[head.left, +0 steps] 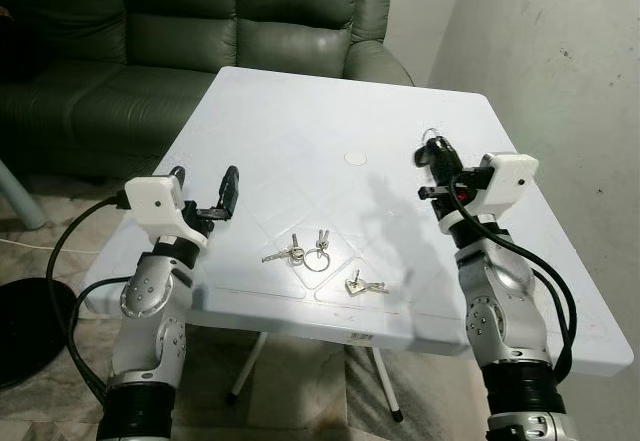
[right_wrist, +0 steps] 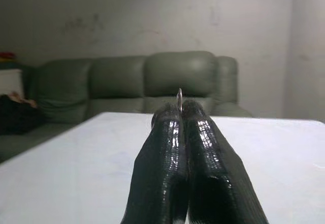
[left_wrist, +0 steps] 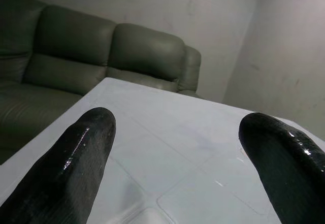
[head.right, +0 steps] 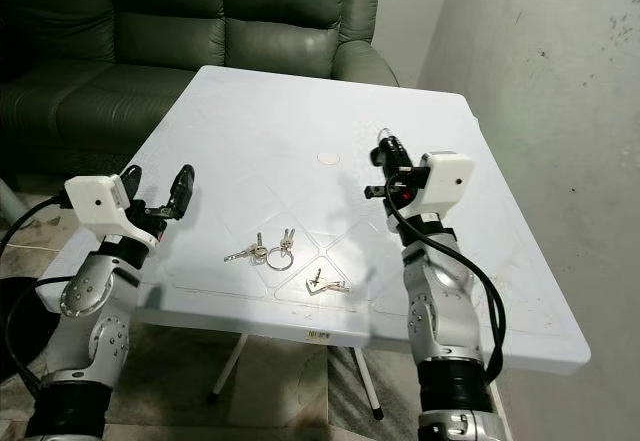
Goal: Hang keys on a hook
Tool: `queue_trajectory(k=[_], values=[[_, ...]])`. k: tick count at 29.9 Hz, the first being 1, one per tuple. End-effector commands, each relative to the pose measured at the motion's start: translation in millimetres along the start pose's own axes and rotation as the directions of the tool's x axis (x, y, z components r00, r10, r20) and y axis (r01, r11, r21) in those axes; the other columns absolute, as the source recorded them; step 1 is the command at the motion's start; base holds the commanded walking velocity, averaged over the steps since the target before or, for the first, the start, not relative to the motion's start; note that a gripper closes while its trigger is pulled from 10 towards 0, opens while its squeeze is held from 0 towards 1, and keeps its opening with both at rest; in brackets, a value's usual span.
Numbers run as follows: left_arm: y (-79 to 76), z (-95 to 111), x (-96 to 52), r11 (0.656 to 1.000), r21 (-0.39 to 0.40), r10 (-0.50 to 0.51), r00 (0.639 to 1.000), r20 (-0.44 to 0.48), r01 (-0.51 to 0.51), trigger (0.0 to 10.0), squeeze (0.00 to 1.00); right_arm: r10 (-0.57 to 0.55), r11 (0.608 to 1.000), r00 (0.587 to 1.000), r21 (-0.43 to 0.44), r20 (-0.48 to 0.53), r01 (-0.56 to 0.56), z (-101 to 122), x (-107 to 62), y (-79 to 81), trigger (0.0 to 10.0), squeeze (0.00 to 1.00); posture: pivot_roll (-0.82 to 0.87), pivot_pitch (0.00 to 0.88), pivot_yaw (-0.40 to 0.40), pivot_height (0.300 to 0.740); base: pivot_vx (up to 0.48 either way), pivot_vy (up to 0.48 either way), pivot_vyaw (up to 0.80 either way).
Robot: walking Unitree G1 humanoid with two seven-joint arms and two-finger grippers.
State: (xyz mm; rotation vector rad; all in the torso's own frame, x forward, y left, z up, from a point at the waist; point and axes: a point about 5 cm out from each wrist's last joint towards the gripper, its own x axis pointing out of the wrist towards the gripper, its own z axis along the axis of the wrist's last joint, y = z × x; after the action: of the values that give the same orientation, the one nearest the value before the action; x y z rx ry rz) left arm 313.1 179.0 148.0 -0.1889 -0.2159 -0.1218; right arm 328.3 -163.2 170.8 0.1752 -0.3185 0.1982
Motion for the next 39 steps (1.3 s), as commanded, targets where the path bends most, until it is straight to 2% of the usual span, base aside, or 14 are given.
queue_trajectory(k=[1,5,11,15,20,30,33,37,39], values=[[-2.4,6,-0.9,1.0,-0.012,-0.016,1.0,0.017,0.016,10.0,0.0,-0.003,1.0,1.0,-0.02,-0.017,0.003,1,-4.6,-4.0,10.0,0.0,0.02,0.0,-0.068,0.74,0.0,0.0,0.0],[-1.7,7,-3.9,1.0,-0.02,-0.024,0.999,0.021,0.024,10.0,0.0,-0.001,0.998,0.999,-0.057,-0.038,-0.001,1,-7.5,-5.3,10.0,0.0,0.02,0.0,-0.074,0.74,0.0,0.0,0.0],[0.6,12,5.0,0.999,-0.034,-0.014,1.0,0.027,0.015,10.0,0.0,-0.008,0.998,0.996,-0.058,-0.084,0.003,-6,-5.7,-4.4,10.0,0.0,0.02,0.0,-0.077,0.74,0.0,0.0,0.0],[1.7,17,11.3,0.999,-0.031,-0.016,0.999,0.028,0.017,10.0,0.0,0.023,0.998,0.995,-0.059,-0.094,-0.028,-7,-3.6,2.4,10.0,0.0,0.02,0.0,-0.075,0.74,0.0,0.0,-0.71],[7.5,17,14.8,1.0,-0.008,0.006,1.0,0.021,-0.006,10.0,0.0,0.016,0.998,0.995,-0.059,-0.101,-0.022,-8,-2.8,2.2,10.0,0.0,0.02,0.0,-0.072,0.74,0.0,0.0,-0.78],[9.7,15,18.6,1.0,-0.018,0.017,1.0,0.01,-0.017,10.0,0.0,0.015,0.998,0.994,-0.059,-0.106,-0.021,-9,-1.6,2.3,10.0,0.0,0.01,0.0,-0.07,0.74,0.0,0.0,-0.78],[8.6,11,19.2,0.999,-0.049,0.013,1.0,-0.008,-0.014,10.0,0.0,0.021,0.998,0.994,-0.055,-0.109,-0.027,-10,-1.5,4.5,10.0,0.0,0.01,0.0,-0.07,0.74,0.0,0.397,-0.78],[10.2,10,18.9,0.999,-0.018,0.047,0.999,-0.017,-0.047,10.0,0.0,0.023,0.998,0.993,-0.053,-0.112,-0.029,-11,-2.4,5.9,10.0,0.0,0.01,0.0,-0.069,0.74,0.0,0.238,-0.78],[10.7,9,19.3,0.998,-0.038,0.052,0.998,-0.022,-0.053,10.0,0.0,0.023,0.998,0.993,-0.052,-0.113,-0.029,-11,-2.7,6.0,10.0,0.0,0.01,0.0,-0.069,0.74,0.0,0.0,-0.78]])
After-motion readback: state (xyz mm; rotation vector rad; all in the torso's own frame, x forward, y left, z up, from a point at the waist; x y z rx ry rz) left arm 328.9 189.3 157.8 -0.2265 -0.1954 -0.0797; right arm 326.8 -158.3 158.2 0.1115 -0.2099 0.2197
